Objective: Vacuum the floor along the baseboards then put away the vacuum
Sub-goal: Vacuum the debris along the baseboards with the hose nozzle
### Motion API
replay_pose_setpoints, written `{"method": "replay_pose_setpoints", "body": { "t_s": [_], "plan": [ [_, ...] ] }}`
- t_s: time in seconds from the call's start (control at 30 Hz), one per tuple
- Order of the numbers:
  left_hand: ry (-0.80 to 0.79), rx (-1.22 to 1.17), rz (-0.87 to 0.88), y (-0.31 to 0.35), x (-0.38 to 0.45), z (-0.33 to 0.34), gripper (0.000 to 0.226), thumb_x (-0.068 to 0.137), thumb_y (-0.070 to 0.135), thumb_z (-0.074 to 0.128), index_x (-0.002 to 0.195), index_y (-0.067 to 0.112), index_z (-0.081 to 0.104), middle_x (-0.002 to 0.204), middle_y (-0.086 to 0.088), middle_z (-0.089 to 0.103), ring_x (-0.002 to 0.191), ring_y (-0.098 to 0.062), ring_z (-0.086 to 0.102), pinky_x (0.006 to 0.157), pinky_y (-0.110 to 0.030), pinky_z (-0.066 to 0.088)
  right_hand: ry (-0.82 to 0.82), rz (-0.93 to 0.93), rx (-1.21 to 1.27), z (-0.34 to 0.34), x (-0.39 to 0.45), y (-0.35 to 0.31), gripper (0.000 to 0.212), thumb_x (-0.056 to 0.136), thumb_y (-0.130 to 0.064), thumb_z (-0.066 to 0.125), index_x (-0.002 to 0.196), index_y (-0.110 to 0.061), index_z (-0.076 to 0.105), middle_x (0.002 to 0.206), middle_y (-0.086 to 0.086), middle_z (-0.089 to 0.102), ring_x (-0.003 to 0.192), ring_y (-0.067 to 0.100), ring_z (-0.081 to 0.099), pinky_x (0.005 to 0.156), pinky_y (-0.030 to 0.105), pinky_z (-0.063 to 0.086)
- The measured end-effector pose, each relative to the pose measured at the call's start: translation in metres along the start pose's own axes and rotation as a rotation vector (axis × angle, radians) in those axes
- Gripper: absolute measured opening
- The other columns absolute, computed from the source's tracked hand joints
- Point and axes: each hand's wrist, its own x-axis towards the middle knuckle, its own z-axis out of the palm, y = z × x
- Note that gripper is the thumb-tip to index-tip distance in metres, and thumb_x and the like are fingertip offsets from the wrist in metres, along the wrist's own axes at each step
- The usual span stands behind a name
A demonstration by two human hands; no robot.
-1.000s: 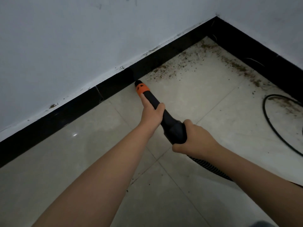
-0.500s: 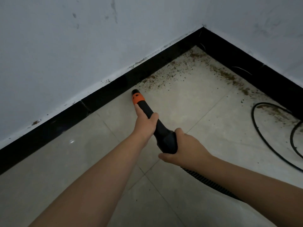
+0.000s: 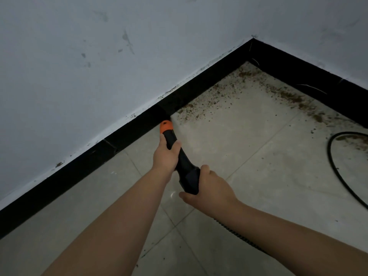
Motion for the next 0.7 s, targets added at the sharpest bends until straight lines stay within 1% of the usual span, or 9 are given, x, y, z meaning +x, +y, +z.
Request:
{"method": "replay_pose_setpoints", "body": {
  "t_s": [0.1,0.27,0.47,0.57,0.7],
  "plan": [
    [0.006,-0.012,0.008,-0.001,0.001,0.003,0.061,0.097,0.03,0.045,0.149,0.029,0.012,0.135,-0.012,0.046,0.11,-0.03,0.053,0.098,-0.042,0.045,0.008,0.01,-0.004,0.003,0.0,0.002,0.063,0.08,-0.055,0.062,0.12,-0.014,0.034,0.117,0.005,0.048,0.101,0.02,0.056,0.069,0.025,0.042],
    [-0.034,0.003,0.031,0.0,0.007,0.01,0.062,0.097,0.031,0.045,0.149,0.03,0.011,0.14,-0.011,0.043,0.116,-0.031,0.051,0.099,-0.044,0.044,0.022,0.043,-0.007,0.0,0.004,0.007,0.063,0.08,-0.053,0.063,0.121,-0.013,0.033,0.119,0.005,0.047,0.103,0.02,0.056,0.069,0.025,0.04],
    [-0.109,0.06,0.071,0.003,0.017,0.018,0.064,0.098,0.031,0.041,0.149,0.027,0.003,0.142,-0.011,0.04,0.118,-0.03,0.049,0.1,-0.039,0.043,0.055,0.113,0.026,0.002,0.012,0.011,0.06,0.08,-0.049,0.065,0.119,-0.014,0.035,0.119,0.004,0.049,0.103,0.019,0.055,0.07,0.024,0.042],
    [-0.146,0.118,0.083,0.006,0.02,0.02,0.064,0.099,0.033,0.039,0.149,0.028,0.001,0.139,-0.011,0.043,0.116,-0.03,0.05,0.096,-0.036,0.044,0.056,0.129,0.048,0.003,0.016,0.015,0.059,0.08,-0.047,0.065,0.119,-0.015,0.036,0.118,0.003,0.05,0.1,0.017,0.055,0.068,0.023,0.04],
    [-0.194,0.134,0.052,0.009,0.023,0.025,0.066,0.098,0.034,0.039,0.148,0.032,-0.005,0.137,-0.012,0.045,0.115,-0.032,0.051,0.097,-0.044,0.046,0.071,0.13,0.029,0.002,0.021,0.022,0.055,0.081,-0.044,0.065,0.117,-0.015,0.036,0.116,0.002,0.051,0.087,0.012,0.051,0.065,0.022,0.039]
  ]
}}
